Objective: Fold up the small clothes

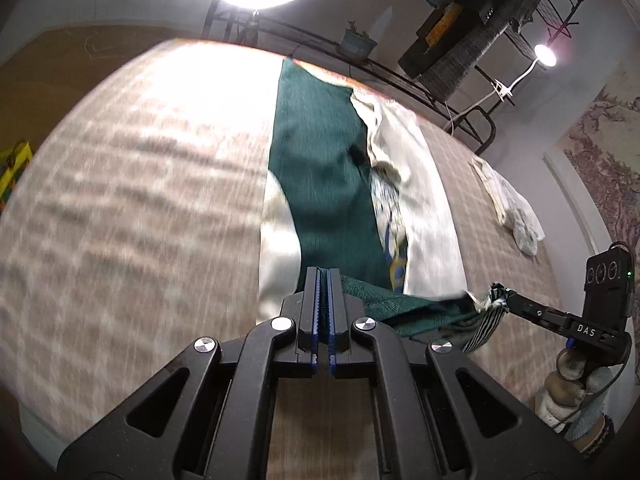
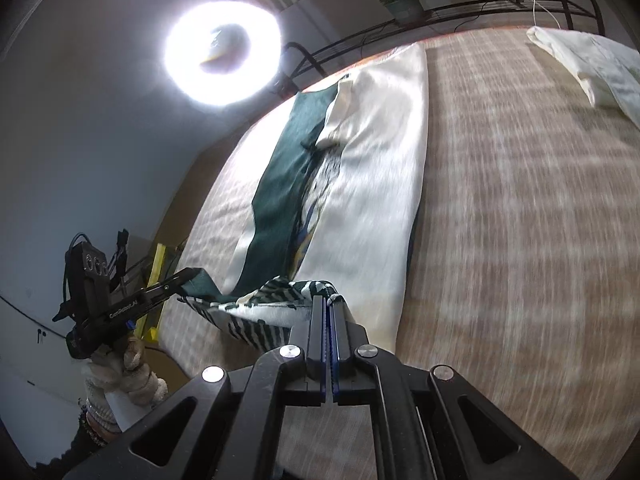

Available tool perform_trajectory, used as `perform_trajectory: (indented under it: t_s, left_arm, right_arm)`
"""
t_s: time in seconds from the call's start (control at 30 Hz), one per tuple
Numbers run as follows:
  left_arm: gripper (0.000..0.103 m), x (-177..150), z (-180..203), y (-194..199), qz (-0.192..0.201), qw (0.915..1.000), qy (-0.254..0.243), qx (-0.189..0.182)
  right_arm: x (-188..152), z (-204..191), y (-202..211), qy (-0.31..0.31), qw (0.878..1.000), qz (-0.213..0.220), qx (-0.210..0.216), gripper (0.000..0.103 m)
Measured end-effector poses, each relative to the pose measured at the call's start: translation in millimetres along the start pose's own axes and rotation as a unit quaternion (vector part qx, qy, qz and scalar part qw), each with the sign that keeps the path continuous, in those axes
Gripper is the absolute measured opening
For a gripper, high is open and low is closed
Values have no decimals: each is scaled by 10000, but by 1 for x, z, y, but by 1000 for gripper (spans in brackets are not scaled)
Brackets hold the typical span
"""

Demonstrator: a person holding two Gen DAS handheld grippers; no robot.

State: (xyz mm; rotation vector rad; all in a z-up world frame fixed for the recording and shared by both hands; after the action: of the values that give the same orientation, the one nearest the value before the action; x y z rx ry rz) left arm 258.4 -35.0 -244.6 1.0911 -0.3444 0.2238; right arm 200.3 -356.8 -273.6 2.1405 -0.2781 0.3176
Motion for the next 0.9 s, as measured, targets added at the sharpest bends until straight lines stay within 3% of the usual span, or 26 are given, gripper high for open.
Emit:
perform_trajectory:
  t_s: [0.23, 0.4, 0.7, 0.9]
  left_arm:
    - [1, 57, -2, -20, 141, 9996, 33, 239]
    - [1, 84, -9, -50, -9, 9992, 216, 339]
    - [1, 105, -16, -93, -212, 9977, 353, 532]
    - [1, 115, -8, -99, -82, 9975, 239, 660]
  right_arm:
    - [63, 16, 0, -160, 9993, 328, -127, 0]
    - [95, 28, -17, -301, 9986, 377, -219, 0]
    - [123, 56, -46, -622, 9969, 300, -373, 0]
    - [132, 62, -52, -699, 9961, 331, -426, 0]
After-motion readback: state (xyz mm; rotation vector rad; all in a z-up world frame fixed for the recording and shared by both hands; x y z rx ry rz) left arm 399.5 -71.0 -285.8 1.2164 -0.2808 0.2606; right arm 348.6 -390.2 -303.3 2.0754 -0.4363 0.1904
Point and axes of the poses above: each gripper's, at about its wrist camera, not at the fingertips, and y roughly against the way its jaws point, z to its right, x to its top, the point moved 5 cm from there along -y, roughly the way its jaws point, and after that the axes turned 12 degrees about -z, right-handed, at the moved point
